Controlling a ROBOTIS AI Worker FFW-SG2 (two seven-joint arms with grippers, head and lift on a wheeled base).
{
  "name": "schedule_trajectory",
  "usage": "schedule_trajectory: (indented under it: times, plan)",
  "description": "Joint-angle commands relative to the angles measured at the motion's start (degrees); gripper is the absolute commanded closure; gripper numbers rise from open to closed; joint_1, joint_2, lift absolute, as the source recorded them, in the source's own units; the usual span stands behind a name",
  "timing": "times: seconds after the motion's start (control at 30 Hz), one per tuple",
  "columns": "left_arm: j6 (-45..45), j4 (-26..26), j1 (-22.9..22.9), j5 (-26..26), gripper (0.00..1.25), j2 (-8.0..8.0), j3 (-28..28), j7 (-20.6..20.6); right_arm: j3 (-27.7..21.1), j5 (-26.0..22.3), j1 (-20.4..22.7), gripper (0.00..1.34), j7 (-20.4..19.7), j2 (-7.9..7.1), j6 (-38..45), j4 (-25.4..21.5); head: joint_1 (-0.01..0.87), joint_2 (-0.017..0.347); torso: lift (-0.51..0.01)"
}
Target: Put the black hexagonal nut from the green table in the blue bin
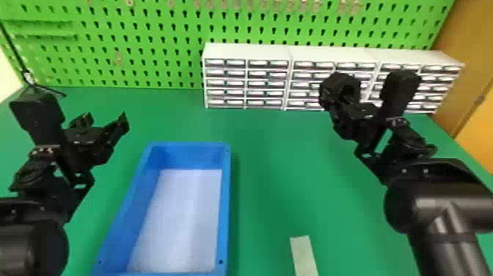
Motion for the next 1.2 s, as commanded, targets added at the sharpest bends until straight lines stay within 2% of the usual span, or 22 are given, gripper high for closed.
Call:
schedule_trajectory:
  times: [0.0,0.23,0.57,1.07,1.17]
  plan:
    - [0.0,0.03,0.08,-0.1,0.5,0.0,0.09,0.02,3.87,-2.89,0.31,0.97,-0.92,-1.36,-5.28,0.08,0.692,0.008,-0.097]
    - [0.0,0.3,0.08,-0.45,0.5,0.0,0.0,0.02,10.55,-7.19,-0.57,0.97,-1.0,-3.74,-8.62,0.08,0.692,0.008,-0.097]
    - [0.0,0.3,0.17,-0.8,0.5,-0.09,0.09,0.02,19.87,-13.52,-2.95,0.97,-1.0,-6.9,-9.06,0.08,0.692,0.008,-0.097]
    - [0.0,0.65,-0.01,-1.07,0.5,-0.09,-0.26,0.02,32.0,-20.2,-6.64,0.97,-1.0,-9.45,-8.88,0.25,0.692,0.008,-0.097]
    - [0.0,0.65,-0.01,-1.07,0.5,-0.09,-0.35,0.02,33.58,-22.49,-7.6,0.97,-1.0,-9.63,-5.46,0.25,0.692,0.008,-0.097]
